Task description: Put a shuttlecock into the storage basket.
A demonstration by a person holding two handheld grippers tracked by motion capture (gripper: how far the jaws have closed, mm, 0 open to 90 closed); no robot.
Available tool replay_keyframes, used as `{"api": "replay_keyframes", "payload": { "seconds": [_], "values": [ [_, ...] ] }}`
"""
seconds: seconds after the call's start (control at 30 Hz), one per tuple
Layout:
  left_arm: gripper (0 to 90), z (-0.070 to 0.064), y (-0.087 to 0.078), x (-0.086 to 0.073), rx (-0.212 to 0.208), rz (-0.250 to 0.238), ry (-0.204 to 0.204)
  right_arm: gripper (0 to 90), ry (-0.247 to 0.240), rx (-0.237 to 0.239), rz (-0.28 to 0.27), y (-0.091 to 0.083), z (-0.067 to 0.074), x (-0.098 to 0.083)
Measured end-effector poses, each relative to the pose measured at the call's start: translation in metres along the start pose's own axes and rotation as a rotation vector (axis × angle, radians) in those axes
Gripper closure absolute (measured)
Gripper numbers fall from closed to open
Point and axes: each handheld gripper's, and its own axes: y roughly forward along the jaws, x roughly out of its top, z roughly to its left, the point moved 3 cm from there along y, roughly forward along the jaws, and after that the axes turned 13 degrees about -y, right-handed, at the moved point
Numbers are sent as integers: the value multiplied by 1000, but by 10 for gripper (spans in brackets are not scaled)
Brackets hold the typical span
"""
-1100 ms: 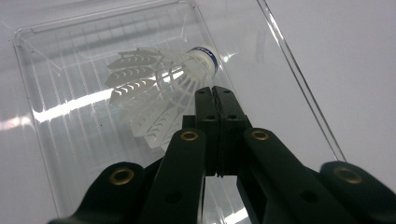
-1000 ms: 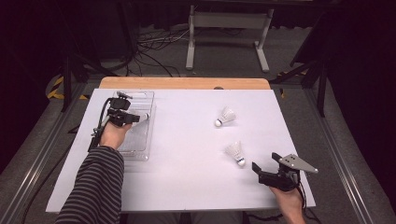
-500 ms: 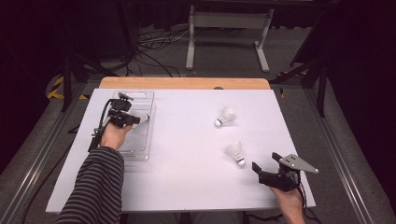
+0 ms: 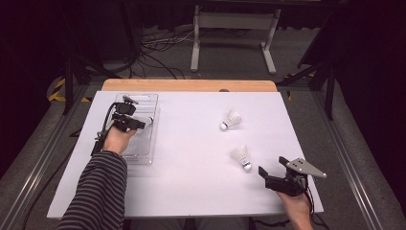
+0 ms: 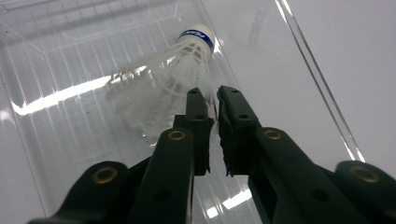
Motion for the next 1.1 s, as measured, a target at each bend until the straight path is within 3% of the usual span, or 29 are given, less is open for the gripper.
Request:
{"api": "replay_keyframes", "payload": {
  "seconds": [0.47, 0.87, 1.1],
  "values": [
    [529, -2, -12, -6, 1, -40, 13, 96, 3, -2, 4, 1, 0, 0],
    [375, -5, -23, -9, 7, -78, 22, 95, 0, -2, 0, 0, 0, 0],
    [360, -8, -31, -14, -1, -105, 43, 95, -1, 4, 1, 0, 1, 0]
  ]
}}
